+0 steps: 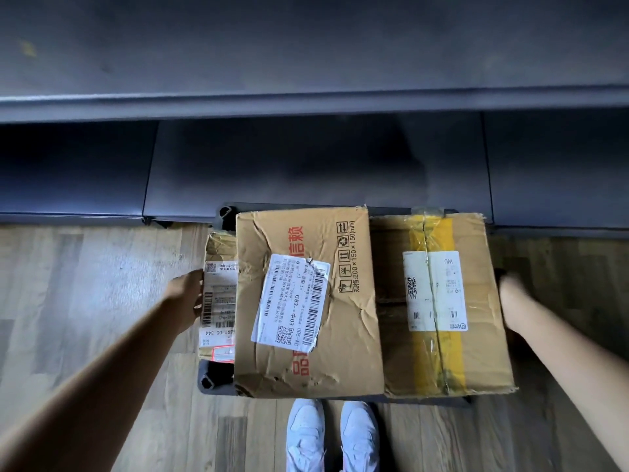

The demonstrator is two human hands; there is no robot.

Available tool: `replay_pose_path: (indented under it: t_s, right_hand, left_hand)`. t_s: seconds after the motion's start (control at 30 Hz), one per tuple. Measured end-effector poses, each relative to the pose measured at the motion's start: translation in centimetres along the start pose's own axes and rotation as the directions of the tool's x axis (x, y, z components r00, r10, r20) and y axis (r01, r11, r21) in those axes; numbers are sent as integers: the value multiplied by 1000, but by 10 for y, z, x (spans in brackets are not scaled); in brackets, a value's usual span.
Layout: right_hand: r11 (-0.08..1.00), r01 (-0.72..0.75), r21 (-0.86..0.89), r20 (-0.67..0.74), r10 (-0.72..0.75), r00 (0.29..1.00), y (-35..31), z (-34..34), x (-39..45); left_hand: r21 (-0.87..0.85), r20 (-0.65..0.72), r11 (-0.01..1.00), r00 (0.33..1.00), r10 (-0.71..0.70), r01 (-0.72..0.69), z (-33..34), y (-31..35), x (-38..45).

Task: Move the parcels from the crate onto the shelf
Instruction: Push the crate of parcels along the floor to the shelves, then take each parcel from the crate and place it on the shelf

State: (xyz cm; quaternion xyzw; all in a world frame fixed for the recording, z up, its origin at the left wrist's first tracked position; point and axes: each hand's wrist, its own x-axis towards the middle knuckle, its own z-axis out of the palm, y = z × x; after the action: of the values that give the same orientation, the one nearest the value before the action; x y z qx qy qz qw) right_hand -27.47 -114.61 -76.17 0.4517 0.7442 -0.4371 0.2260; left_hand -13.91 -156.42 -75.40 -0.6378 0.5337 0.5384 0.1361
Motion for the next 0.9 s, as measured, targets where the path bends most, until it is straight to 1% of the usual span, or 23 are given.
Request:
replay_pose_path:
  t_s: [0.07,0.17,0.23,0.3,0.43,0.57,0.63,0.7,0.8,0.9]
  right_hand:
    - [996,80,-37,26,-79,997,-5,-5,-13]
    - [986,154,-61,-4,-154,988,-16,-16,-29]
    - [977,203,-68,10,-202,979,-25,-23,-45]
    - [971,223,-90,45,-220,975,-34,-26,-61]
    - [950,297,-100,128,-284,950,-50,-22,-106]
    - [916,363,-169,186,-333,925,-52,-7,-154]
    - [900,388,-198,239,-339,910,-46,3,-170]
    - [883,406,-234,330,-321,888,-40,15,-185]
    - [893,401,-206,466,-271,843,-32,35,-202]
    - [894,397,-209,520,-243,819,-21,53,-210]
  left_hand:
    - [55,18,998,1000,23,-24,-3,4,-10]
    - [106,-8,988,994,109,-108,-11,14,-25]
    - [145,23,975,985,168,-170,-15,24,-43]
    - [170,76,963,977,199,-209,-19,32,-62]
    - [139,169,958,959,226,-250,-25,32,-105]
    - [121,221,964,954,205,-235,-24,22,-140]
    - [129,243,971,956,165,-201,-21,13,-154]
    - [128,267,973,951,155,-194,-16,4,-160]
    - [66,281,983,948,149,-174,-4,-6,-162]
    - [58,323,978,931,171,-199,5,-11,-158]
